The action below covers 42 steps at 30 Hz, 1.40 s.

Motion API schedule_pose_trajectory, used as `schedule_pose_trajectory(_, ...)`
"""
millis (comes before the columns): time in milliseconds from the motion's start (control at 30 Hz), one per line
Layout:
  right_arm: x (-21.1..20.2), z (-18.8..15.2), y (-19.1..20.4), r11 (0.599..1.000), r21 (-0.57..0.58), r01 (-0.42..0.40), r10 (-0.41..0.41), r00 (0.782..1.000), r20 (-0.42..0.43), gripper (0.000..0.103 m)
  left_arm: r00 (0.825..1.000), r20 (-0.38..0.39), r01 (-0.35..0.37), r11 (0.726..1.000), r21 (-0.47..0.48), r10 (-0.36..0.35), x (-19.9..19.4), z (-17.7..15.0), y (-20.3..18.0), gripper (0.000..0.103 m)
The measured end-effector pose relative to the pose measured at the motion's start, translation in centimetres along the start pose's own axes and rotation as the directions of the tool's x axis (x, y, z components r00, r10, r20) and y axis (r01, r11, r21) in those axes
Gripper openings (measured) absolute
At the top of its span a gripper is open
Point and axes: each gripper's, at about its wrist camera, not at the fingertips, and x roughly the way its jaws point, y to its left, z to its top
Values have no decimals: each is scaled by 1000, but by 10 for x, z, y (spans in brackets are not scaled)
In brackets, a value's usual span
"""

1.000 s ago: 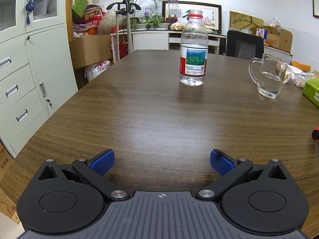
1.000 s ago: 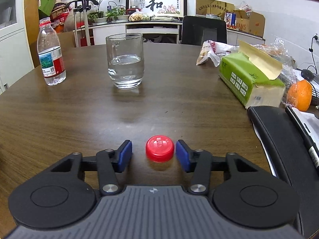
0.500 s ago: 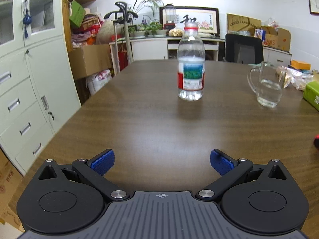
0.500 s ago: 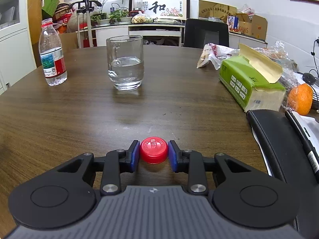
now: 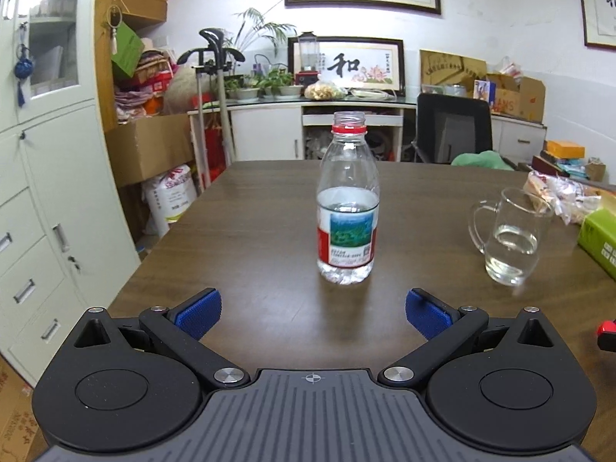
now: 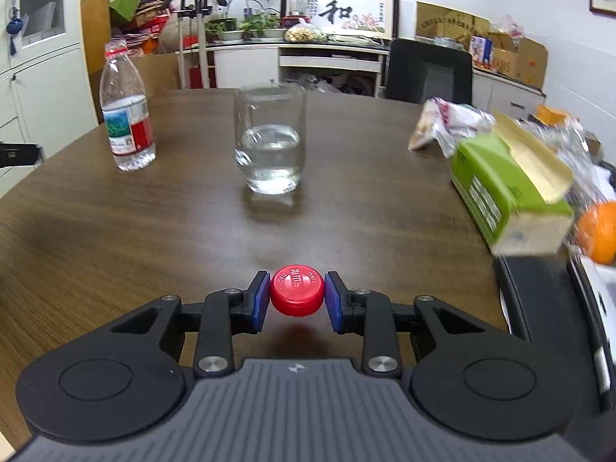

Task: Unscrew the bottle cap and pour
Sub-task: 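Lift the red cap with the right tool and carry it above the bottle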

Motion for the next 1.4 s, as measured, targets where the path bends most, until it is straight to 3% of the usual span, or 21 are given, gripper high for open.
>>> schedule_pose_trajectory(300, 1, 68, 30, 985, -65, -159, 163, 985, 52, 32, 998, 20, 59, 997, 56, -61, 36, 8, -3, 103)
schedule_pose_trajectory(567, 16, 171, 85, 934, -159, -319, 333, 940, 71, 32, 992, 24, 122, 991, 54, -123, 60, 9, 10, 103)
schedule_pose_trajectory(867, 59, 258, 153, 902, -226, -368, 378, 926, 1, 32, 989, -42, 146, 988, 45, -144, 75, 1, 19, 103)
schedule_pose_trajectory(1033, 79, 275, 169, 901, -217, -376, 376, 926, -42, 32, 990, -11, 137, 990, 34, -137, 67, 5, 28, 103)
schedule_pose_trajectory(1267, 92, 267, 184, 917, -237, -321, 314, 947, -69, 32, 991, -17, 135, 991, 16, -134, 70, 9, 35, 103)
schedule_pose_trajectory(1400, 93, 262, 185, 918, -237, -318, 311, 948, -65, 32, 991, -16, 132, 991, 6, -132, 69, 11, 37, 103)
